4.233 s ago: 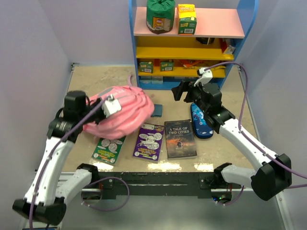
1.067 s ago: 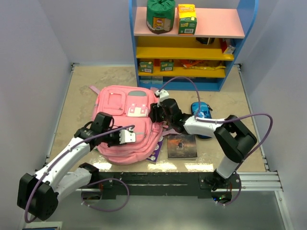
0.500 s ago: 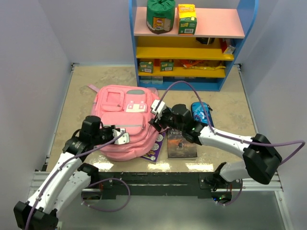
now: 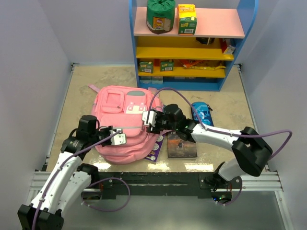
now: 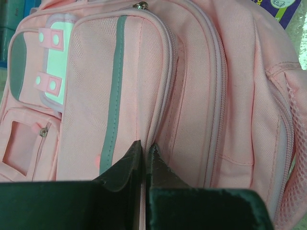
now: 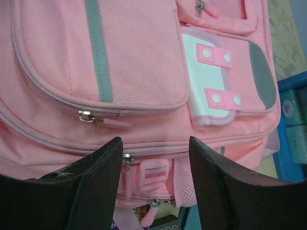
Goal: Pack the student bag
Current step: Unzip the student bag at the center of the board.
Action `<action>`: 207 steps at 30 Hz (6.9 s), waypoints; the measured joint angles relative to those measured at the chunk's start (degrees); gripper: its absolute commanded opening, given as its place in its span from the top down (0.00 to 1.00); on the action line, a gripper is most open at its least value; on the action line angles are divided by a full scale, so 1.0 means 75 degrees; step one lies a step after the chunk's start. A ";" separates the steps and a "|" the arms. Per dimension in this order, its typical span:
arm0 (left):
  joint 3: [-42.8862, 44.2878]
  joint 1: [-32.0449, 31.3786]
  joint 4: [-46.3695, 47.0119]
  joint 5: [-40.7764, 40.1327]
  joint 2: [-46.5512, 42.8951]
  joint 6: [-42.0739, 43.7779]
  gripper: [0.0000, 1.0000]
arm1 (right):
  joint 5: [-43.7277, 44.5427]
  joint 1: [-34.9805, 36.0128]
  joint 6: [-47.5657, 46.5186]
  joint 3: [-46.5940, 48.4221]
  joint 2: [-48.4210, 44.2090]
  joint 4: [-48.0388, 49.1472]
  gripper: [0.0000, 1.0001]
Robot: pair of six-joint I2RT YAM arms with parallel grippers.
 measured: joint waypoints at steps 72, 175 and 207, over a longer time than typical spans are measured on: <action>0.0172 0.0038 0.0251 0.0233 0.0437 -0.1113 1.00 | 0.0612 0.1402 0.4412 -0.1428 -0.0382 0.1813 1.00; 0.1638 0.1530 -0.2256 0.0023 0.1955 0.4261 1.00 | 0.0650 0.0274 0.6202 0.3124 0.2500 -0.4255 1.00; 0.2247 -0.1361 -0.3322 -0.0577 0.0764 0.0463 1.00 | 0.1352 0.0093 0.5785 0.4220 0.2384 -0.2690 1.00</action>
